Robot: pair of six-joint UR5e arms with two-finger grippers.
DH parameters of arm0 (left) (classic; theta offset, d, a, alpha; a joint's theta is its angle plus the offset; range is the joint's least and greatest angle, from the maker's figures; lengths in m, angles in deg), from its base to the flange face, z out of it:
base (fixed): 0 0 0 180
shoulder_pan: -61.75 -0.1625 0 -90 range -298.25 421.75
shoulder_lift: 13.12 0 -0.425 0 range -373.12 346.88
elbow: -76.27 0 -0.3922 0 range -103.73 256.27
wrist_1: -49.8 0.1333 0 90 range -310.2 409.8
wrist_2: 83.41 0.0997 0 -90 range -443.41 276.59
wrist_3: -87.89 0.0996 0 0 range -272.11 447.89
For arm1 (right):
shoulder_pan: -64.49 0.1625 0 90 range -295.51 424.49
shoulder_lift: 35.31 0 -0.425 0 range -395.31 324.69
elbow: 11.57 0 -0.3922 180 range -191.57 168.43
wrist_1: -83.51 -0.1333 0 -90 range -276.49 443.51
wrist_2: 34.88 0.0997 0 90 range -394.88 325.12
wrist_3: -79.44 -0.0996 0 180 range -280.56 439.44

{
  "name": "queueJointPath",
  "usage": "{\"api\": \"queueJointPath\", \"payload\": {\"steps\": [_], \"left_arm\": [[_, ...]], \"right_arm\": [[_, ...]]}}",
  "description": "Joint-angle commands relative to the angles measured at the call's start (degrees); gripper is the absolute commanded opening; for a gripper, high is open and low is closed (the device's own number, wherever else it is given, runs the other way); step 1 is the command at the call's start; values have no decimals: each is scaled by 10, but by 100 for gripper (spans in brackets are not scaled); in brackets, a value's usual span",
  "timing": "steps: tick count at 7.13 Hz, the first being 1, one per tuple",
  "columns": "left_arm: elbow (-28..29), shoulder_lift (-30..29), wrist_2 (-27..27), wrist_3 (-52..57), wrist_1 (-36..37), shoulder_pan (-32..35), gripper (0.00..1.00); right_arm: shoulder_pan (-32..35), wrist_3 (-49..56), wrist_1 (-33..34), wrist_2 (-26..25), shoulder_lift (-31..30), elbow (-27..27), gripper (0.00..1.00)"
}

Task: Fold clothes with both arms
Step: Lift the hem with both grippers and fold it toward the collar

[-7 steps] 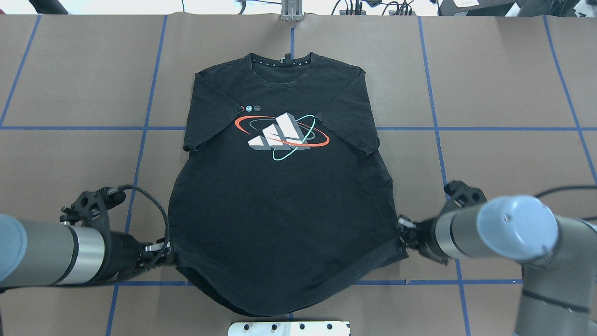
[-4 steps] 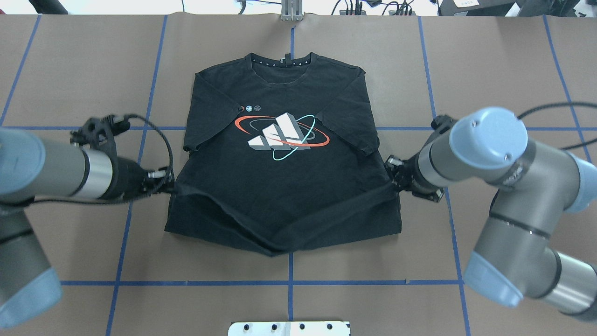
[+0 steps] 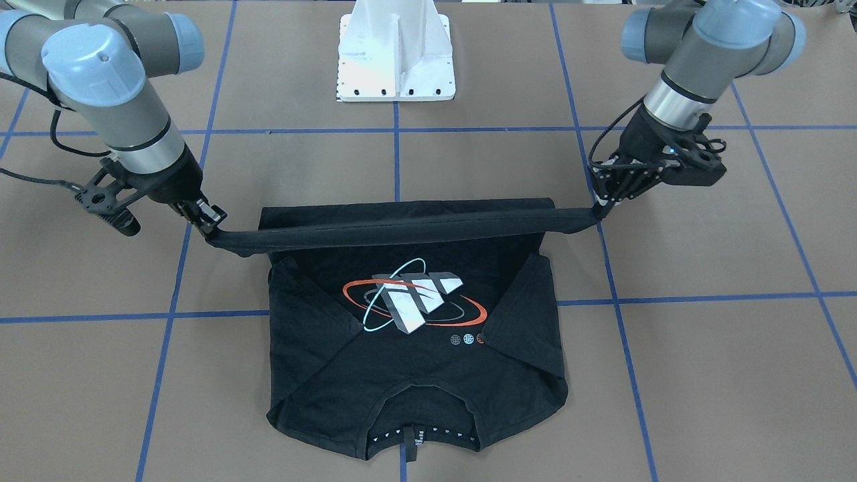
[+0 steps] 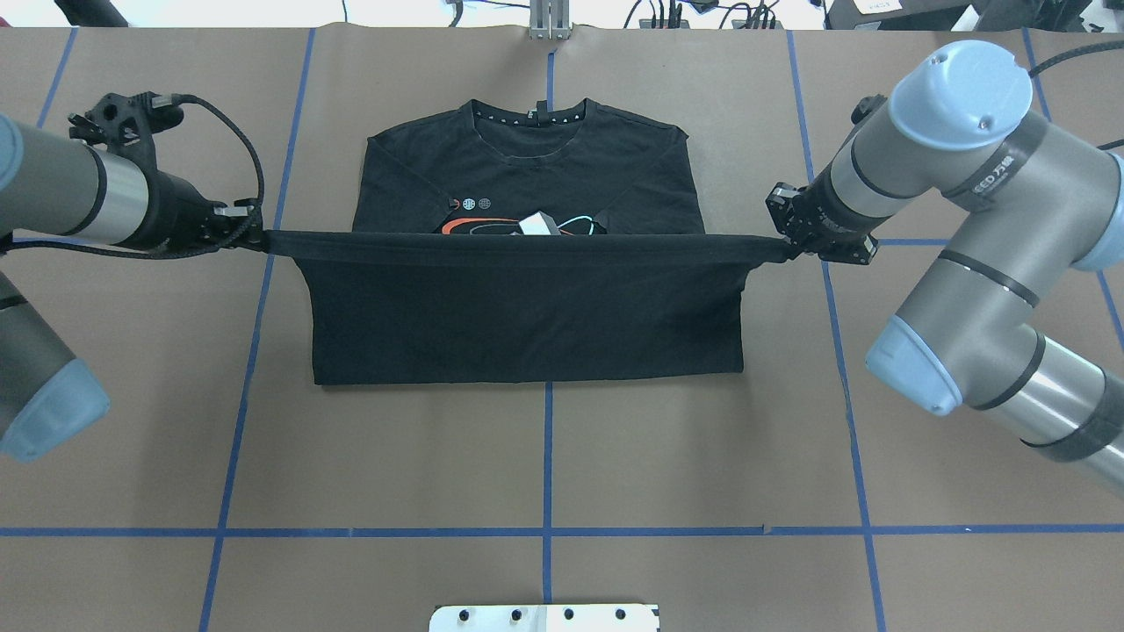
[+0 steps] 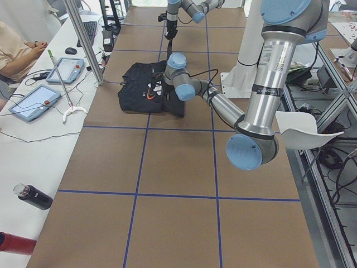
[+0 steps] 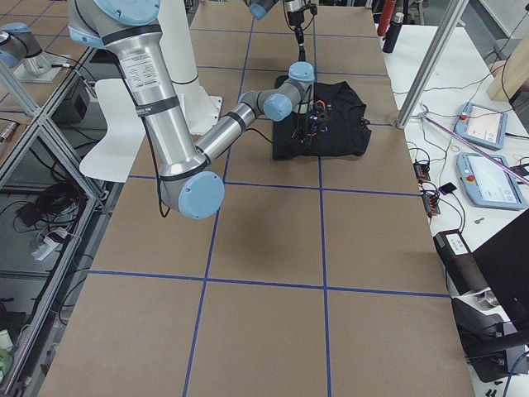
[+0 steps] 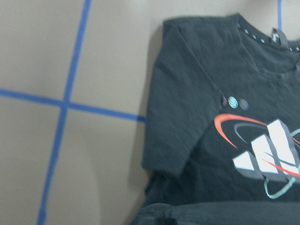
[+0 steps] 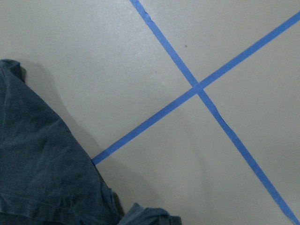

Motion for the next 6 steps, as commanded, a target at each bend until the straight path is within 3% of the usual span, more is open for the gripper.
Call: {"api": "queueJointPath", "payload": {"steps": [1,3,6], "left_arm": [[88,-66,1,6,-11,28,0],[144,-105,4,8,-22,46,0],[271,-149,27,7,-131,49,0]], "right_arm": [[18,19,-2,0,54,-68,0],[30,40,-14,-2,97,-139,0],[34,58,-54,-6,142,-238,0]]}}
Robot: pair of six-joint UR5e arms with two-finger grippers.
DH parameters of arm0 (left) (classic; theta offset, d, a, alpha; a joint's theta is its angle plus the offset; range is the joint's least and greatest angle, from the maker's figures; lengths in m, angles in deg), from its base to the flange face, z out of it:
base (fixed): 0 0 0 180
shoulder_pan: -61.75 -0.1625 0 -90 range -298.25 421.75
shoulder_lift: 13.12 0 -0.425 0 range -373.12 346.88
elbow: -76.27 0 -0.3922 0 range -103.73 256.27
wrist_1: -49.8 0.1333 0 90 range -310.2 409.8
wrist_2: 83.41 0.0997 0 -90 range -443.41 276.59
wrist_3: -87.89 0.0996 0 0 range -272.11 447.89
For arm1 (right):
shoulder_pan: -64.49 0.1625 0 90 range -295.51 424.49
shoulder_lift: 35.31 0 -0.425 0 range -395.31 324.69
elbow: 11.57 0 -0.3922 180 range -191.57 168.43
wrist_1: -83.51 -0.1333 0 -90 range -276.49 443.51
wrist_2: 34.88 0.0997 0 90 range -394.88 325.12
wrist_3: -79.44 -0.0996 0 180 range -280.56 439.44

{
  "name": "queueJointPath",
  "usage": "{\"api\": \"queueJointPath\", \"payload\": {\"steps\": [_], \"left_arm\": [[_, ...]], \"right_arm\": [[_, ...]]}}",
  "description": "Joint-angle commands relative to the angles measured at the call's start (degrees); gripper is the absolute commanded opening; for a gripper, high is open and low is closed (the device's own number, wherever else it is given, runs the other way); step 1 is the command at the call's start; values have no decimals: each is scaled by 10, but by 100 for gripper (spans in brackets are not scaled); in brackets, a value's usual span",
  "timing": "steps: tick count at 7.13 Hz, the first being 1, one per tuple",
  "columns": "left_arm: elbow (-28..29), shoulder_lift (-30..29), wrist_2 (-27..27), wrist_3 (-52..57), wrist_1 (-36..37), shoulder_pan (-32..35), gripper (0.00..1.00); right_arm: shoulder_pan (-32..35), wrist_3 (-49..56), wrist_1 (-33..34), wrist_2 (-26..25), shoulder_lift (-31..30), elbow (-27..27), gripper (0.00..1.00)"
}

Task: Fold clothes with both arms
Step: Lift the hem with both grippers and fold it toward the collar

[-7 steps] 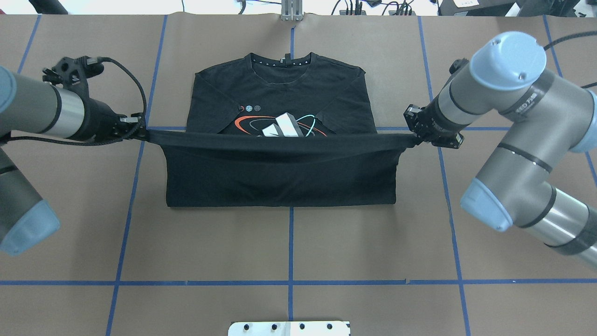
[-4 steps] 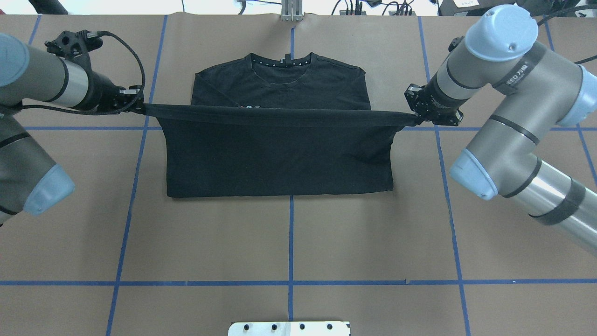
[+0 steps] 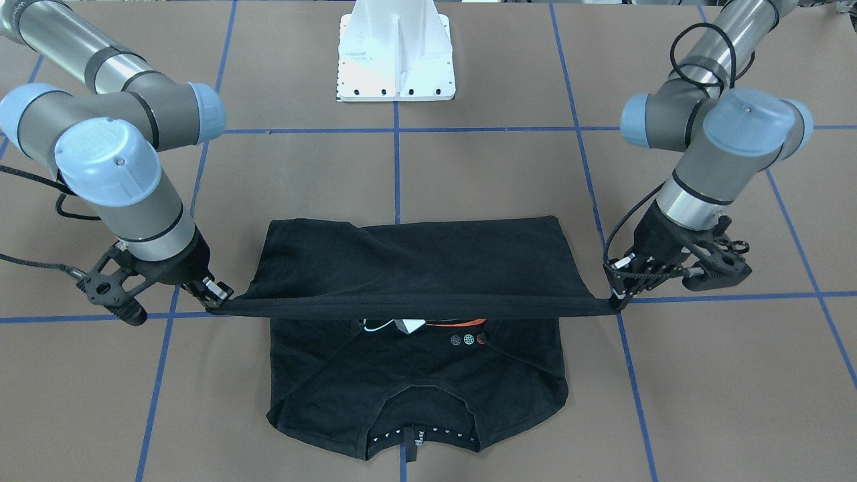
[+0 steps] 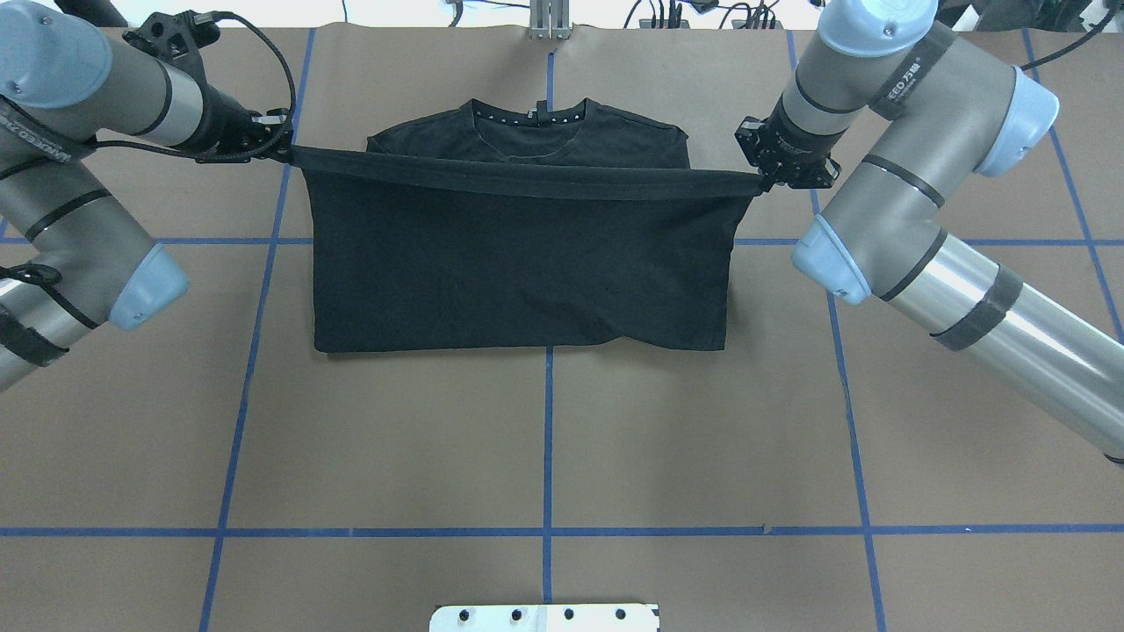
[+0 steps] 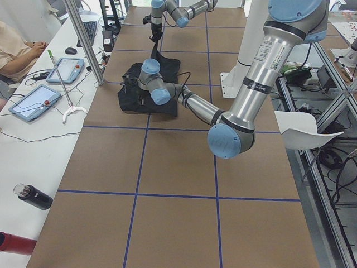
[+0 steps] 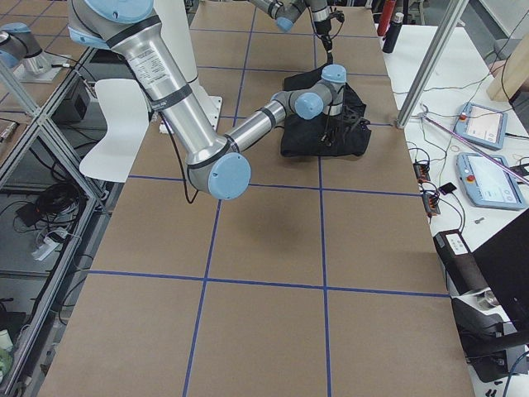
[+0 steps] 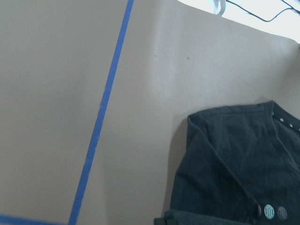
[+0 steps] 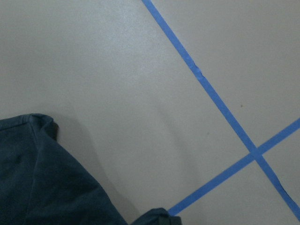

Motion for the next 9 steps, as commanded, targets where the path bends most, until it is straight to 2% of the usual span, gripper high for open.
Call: {"api": "queueJointPath", "payload": {"steps": [1,3,6,9], "left_arm": [[71,-37,30,-1,-37,1,0],[115,-43,48,-2,-84,0,0],[152,-49,58,-3,-116,-4,0],[174,-68,74,-3,-121,-8,0]], "right_arm": [[0,2,-71,-2,18,-80,0],[0,3,-93,-18,61,-151,0],[-2,4,-121,-39,99,-212,0],[-8,4,-149,-56,106,-237,0]]}}
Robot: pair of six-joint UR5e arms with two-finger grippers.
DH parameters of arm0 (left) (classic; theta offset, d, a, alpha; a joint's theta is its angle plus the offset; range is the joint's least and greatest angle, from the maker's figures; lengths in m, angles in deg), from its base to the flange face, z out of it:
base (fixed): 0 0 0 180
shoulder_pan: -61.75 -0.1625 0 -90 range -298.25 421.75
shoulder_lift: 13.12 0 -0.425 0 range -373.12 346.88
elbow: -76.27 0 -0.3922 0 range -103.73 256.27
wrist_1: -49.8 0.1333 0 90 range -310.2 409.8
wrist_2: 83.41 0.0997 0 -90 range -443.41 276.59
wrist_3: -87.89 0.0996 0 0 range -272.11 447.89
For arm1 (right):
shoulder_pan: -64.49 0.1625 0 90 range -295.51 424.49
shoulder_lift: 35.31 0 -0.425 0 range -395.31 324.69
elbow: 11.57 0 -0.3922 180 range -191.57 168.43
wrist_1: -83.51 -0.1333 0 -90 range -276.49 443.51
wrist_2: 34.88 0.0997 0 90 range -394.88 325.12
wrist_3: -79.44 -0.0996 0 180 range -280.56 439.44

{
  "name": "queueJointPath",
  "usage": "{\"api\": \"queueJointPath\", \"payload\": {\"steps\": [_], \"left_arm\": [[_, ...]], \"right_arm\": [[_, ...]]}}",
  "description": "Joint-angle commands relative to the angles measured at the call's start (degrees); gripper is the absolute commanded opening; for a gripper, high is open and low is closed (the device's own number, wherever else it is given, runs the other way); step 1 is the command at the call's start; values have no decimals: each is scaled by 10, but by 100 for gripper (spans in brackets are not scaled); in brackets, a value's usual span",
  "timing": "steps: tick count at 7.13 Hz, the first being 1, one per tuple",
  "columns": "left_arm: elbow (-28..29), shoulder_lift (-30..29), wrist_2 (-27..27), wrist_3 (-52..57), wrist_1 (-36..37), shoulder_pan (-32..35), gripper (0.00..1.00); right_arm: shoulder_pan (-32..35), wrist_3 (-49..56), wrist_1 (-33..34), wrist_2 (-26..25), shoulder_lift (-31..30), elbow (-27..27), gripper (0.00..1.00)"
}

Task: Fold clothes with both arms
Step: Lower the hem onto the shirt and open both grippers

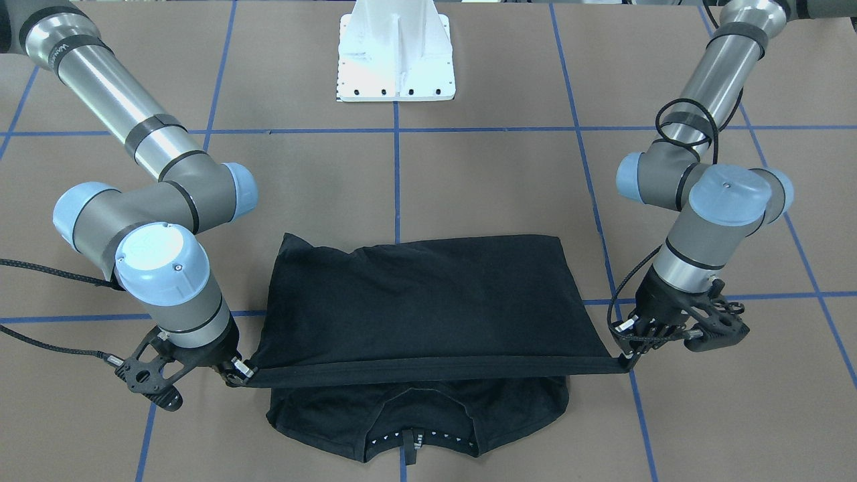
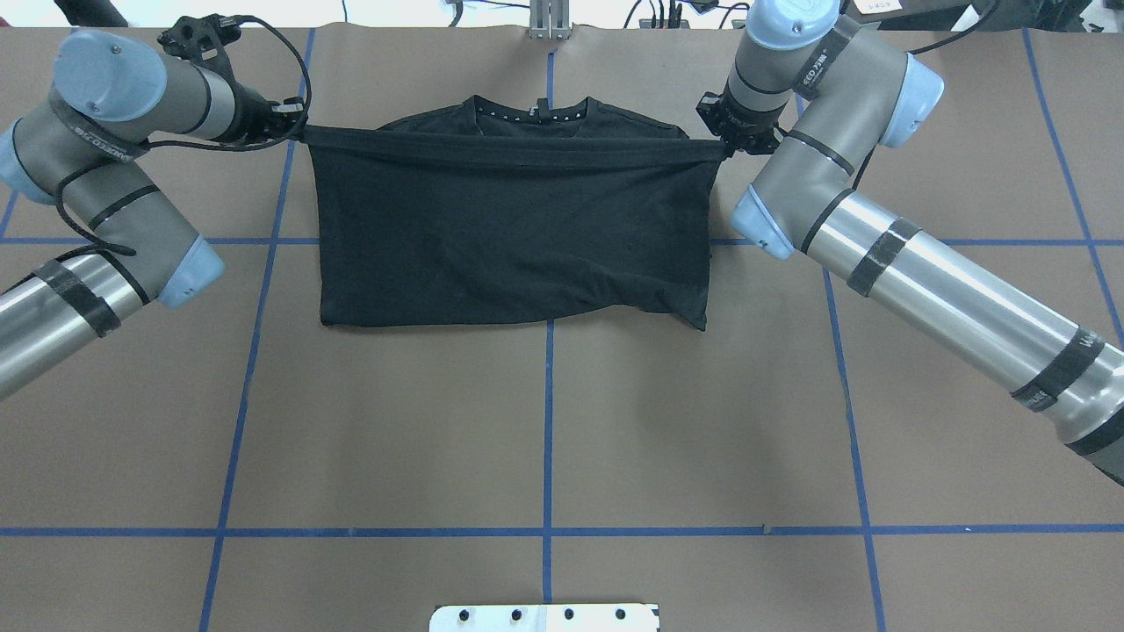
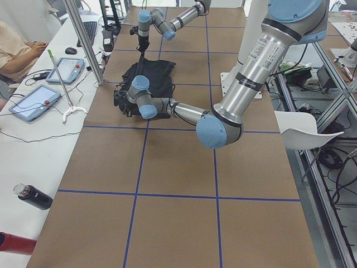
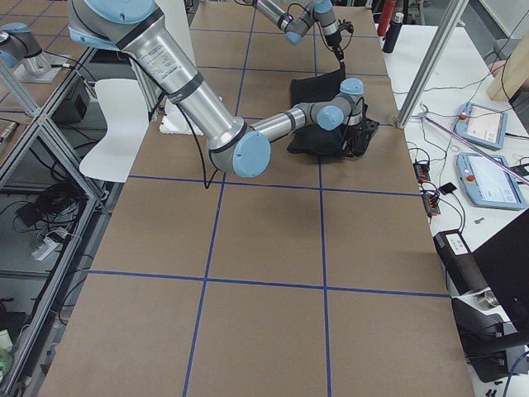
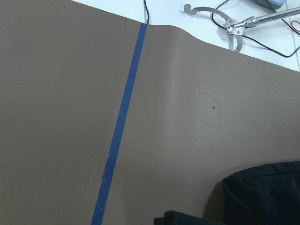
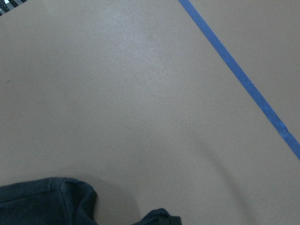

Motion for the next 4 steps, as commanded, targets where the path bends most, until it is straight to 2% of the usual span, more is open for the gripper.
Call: {"api": "queueJointPath", "payload": {"steps": [1,2,3,4], "left_arm": [[9,-13,6,-1,-1,-2,0],[11,-18,6,-2,0,-3,10],[13,-21,7,-3,0,-2,27],[16,-21,6,-1,-1,-2,48]], "right_arm": [[-4,-1,-10,-4,-3,-7,0],[-4,-2,-11,-4,-1,-6,8],[-4,-3,-11,-4,0,-6,40],[-4,-5,-12,-4,2,-2,63]]}}
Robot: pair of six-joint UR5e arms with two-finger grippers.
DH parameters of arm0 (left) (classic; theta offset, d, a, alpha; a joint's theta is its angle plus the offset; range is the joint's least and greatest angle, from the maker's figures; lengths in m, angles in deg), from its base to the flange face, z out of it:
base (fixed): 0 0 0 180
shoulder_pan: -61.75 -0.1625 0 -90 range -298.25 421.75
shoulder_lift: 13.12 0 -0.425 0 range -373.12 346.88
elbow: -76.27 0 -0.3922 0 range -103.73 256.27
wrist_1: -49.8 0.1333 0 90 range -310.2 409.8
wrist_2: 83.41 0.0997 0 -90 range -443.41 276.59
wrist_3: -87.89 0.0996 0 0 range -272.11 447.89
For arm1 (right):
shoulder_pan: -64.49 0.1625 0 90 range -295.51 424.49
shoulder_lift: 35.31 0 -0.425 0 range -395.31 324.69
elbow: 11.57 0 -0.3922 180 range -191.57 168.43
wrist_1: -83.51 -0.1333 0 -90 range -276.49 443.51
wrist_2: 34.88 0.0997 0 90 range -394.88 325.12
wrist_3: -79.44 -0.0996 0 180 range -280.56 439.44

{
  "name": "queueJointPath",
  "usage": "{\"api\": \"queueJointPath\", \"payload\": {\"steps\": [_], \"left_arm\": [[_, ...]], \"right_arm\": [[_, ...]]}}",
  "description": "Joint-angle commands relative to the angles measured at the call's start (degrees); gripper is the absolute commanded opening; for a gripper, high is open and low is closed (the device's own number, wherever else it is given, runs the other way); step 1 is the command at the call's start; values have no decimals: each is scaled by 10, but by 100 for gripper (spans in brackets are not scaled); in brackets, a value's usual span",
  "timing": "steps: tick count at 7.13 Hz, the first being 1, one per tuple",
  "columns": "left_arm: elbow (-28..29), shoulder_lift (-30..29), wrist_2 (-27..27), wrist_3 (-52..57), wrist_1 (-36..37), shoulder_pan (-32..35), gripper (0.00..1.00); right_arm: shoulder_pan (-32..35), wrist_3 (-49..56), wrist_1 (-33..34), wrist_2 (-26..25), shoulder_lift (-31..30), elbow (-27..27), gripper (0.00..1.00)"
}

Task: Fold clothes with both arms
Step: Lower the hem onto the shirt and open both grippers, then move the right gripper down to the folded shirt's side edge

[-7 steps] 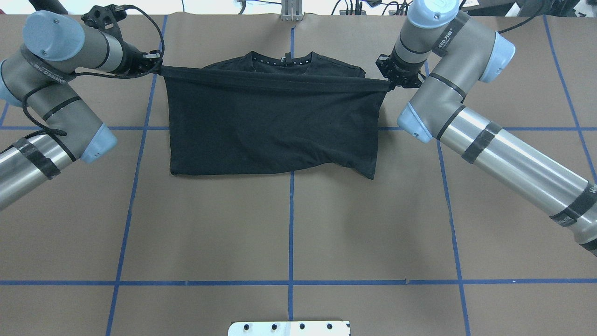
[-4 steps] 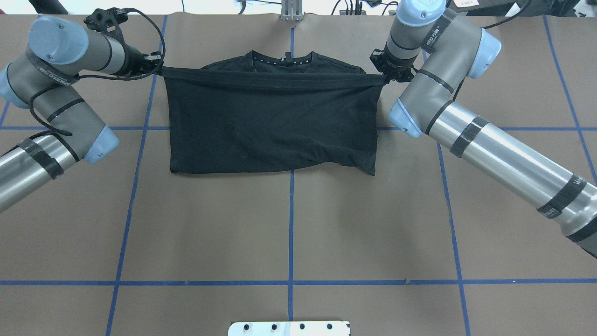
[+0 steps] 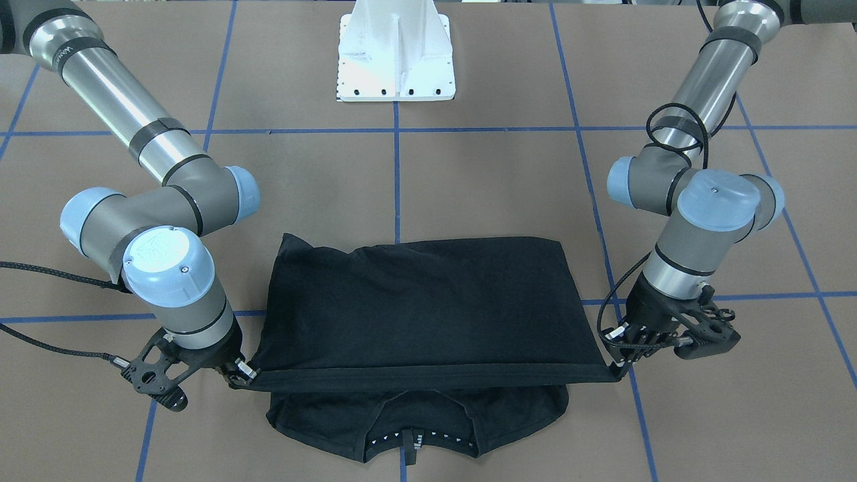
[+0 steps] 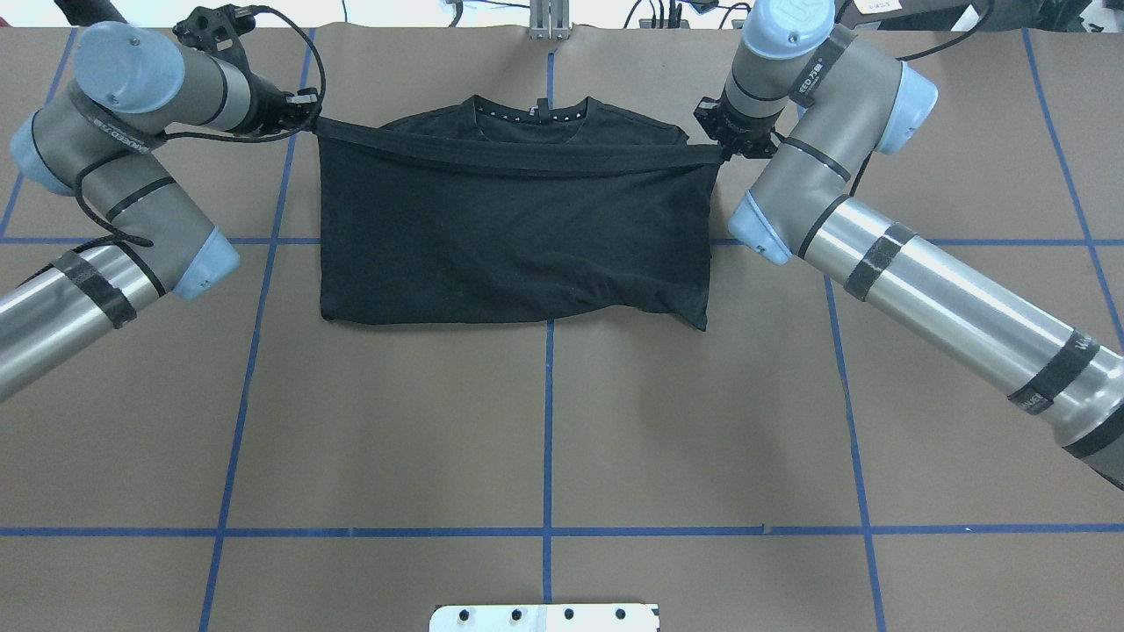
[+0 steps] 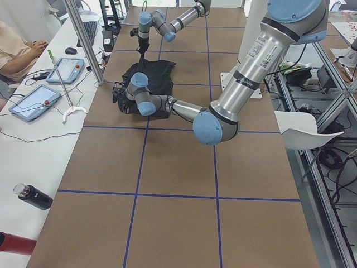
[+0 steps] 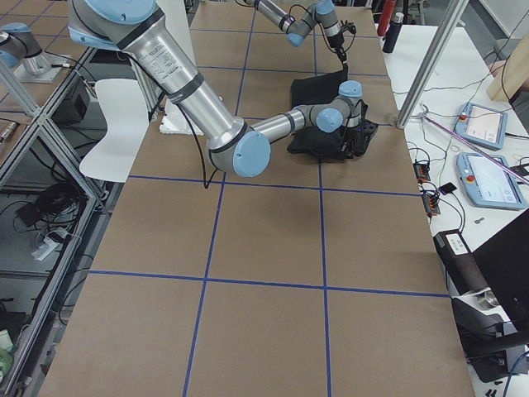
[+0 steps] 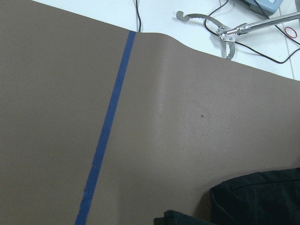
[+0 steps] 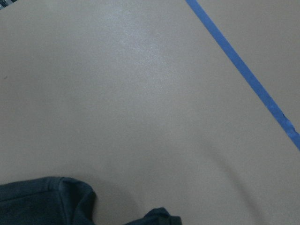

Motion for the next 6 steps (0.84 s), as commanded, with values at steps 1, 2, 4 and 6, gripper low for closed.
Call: {"api": "queueJointPath", "payload": {"steps": [1,2,4,6], "left_arm": [[4,-1,0,1,-1,0,50],[3,-2,0,1,-1,4,51],[-8,-2,-1,2,-2,12,51],[-9,2,-1,4,-2,15,51]], "right_arm": [[1,-12,-16,0,1,6,72],[2,-37,-21,0,-7,26,89],[-31,-188,-24,-1,-89,179,90],[-78,-264,-69,-13,-189,301,93]]}}
